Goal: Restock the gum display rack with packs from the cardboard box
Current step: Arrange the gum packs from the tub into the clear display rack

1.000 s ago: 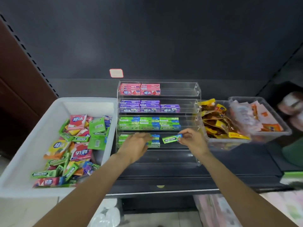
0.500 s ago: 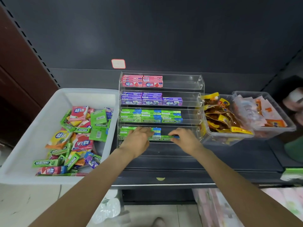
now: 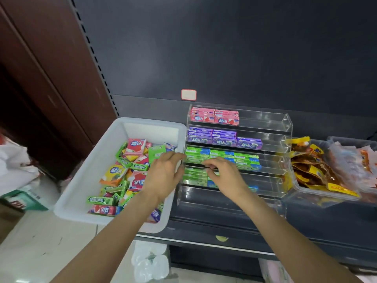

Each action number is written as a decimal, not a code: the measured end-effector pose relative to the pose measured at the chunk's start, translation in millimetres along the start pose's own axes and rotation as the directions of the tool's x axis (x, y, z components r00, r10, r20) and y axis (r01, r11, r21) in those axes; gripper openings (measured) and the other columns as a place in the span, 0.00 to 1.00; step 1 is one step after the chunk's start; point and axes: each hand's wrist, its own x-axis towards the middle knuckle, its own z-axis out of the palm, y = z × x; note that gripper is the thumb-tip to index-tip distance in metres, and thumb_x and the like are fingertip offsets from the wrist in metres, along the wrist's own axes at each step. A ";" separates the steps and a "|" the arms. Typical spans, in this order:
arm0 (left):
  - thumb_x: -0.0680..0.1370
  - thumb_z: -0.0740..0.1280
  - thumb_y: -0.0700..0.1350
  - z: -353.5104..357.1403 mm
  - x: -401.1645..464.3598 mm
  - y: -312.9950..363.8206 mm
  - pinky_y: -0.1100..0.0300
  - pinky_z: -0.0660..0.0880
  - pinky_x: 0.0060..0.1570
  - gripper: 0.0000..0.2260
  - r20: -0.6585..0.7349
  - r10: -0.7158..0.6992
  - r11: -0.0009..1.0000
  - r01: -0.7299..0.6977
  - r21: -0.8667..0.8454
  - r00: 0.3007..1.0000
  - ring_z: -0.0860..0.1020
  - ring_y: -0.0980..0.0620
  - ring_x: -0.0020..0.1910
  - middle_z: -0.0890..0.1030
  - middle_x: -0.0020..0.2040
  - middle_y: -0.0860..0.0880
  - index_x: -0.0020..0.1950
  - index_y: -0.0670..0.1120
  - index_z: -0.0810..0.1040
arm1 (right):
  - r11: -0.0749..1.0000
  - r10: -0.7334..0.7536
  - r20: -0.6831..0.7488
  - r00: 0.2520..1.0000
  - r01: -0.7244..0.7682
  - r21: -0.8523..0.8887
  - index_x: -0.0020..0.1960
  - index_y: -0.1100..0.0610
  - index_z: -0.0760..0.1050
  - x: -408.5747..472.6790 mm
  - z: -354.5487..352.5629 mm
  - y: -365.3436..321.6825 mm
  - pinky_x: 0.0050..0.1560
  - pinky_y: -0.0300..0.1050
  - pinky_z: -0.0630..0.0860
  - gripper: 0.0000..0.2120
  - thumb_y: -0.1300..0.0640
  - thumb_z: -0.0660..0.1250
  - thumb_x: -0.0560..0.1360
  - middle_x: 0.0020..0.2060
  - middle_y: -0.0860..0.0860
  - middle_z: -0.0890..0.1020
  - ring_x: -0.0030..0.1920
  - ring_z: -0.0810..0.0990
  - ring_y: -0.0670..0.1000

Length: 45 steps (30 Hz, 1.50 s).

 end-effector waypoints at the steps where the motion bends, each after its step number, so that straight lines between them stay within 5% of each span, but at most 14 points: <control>1: 0.78 0.62 0.42 -11.2 -2.7 -14.4 0.51 0.72 0.57 0.15 -0.027 -0.037 0.999 0.037 -0.007 0.999 0.75 0.44 0.57 0.77 0.59 0.45 0.64 0.46 0.75 | 1.000 -0.024 -0.011 1.000 0.024 0.010 0.61 0.56 0.77 7.7 5.9 -14.6 0.57 0.38 0.70 0.12 0.60 0.63 0.78 0.53 0.51 0.80 0.54 0.77 0.48; 6: 0.75 0.66 0.39 -61.5 -19.7 -100.1 0.48 0.72 0.56 0.15 -0.107 -0.243 0.969 0.247 0.024 0.964 0.74 0.39 0.58 0.77 0.59 0.41 0.62 0.44 0.76 | 0.995 -0.091 0.007 0.996 0.091 0.038 0.61 0.58 0.77 47.3 52.4 -82.6 0.59 0.44 0.72 0.13 0.61 0.62 0.78 0.54 0.53 0.80 0.55 0.77 0.51; 12: 0.77 0.64 0.44 -101.1 -36.3 -199.9 0.47 0.67 0.63 0.27 -0.022 -0.413 0.897 0.411 0.163 0.911 0.65 0.42 0.67 0.63 0.73 0.47 0.75 0.47 0.60 | 0.994 0.065 0.199 0.978 -0.046 -0.099 0.69 0.54 0.68 93.5 130.5 -129.2 0.63 0.48 0.68 0.19 0.55 0.61 0.79 0.63 0.56 0.74 0.65 0.71 0.55; 19: 0.80 0.61 0.48 -112.6 -31.7 -256.6 0.57 0.60 0.69 0.25 0.301 -0.301 0.952 0.304 0.038 0.905 0.60 0.46 0.73 0.64 0.74 0.46 0.76 0.48 0.58 | 0.907 0.238 0.170 0.956 -0.156 -0.392 0.64 0.55 0.73 116.3 183.2 -149.5 0.55 0.50 0.76 0.15 0.57 0.62 0.77 0.57 0.55 0.77 0.56 0.76 0.55; 28: 0.79 0.62 0.48 -109.9 -14.7 -259.3 0.56 0.57 0.70 0.28 0.328 -0.241 0.966 0.260 -0.015 0.914 0.56 0.47 0.75 0.61 0.75 0.46 0.76 0.47 0.55 | 0.868 0.356 0.137 0.924 -0.273 -0.415 0.53 0.59 0.79 130.4 190.4 -159.0 0.51 0.45 0.78 0.08 0.61 0.69 0.74 0.52 0.54 0.78 0.51 0.79 0.52; 33: 0.79 0.62 0.46 -107.3 1.5 -248.2 0.55 0.62 0.67 0.24 0.202 -0.015 0.988 -0.017 0.156 0.979 0.61 0.49 0.71 0.63 0.73 0.50 0.74 0.48 0.61 | 0.924 0.367 0.016 0.930 -0.362 -0.123 0.55 0.57 0.77 124.7 167.1 -157.5 0.45 0.41 0.72 0.09 0.58 0.67 0.76 0.50 0.51 0.80 0.44 0.78 0.49; 37: 0.75 0.61 0.35 -83.5 21.6 -229.7 0.54 0.64 0.65 0.25 0.384 0.169 0.917 -0.288 0.277 0.908 0.64 0.47 0.69 0.68 0.70 0.47 0.72 0.47 0.65 | 0.919 0.394 -0.012 0.919 -0.395 -0.015 0.55 0.60 0.78 120.2 147.1 -149.6 0.47 0.37 0.68 0.09 0.59 0.67 0.76 0.50 0.52 0.81 0.52 0.79 0.52; 41: 0.75 0.61 0.32 -66.5 38.6 -224.7 0.54 0.66 0.60 0.23 0.546 0.137 0.756 -0.443 0.482 0.827 0.68 0.46 0.66 0.72 0.65 0.45 0.69 0.45 0.67 | 0.898 0.437 -0.016 0.899 -0.434 0.075 0.55 0.62 0.78 116.0 140.1 -141.0 0.41 0.32 0.64 0.09 0.62 0.66 0.76 0.51 0.55 0.82 0.48 0.76 0.49; 45: 0.76 0.61 0.32 -61.9 47.5 -222.2 0.54 0.66 0.60 0.20 0.607 0.118 0.706 -0.496 0.505 0.786 0.70 0.46 0.64 0.74 0.63 0.45 0.66 0.45 0.70 | 0.846 0.508 0.000 0.861 -0.499 0.190 0.56 0.62 0.77 112.8 139.0 -136.5 0.43 0.31 0.65 0.10 0.62 0.66 0.75 0.52 0.56 0.81 0.47 0.75 0.47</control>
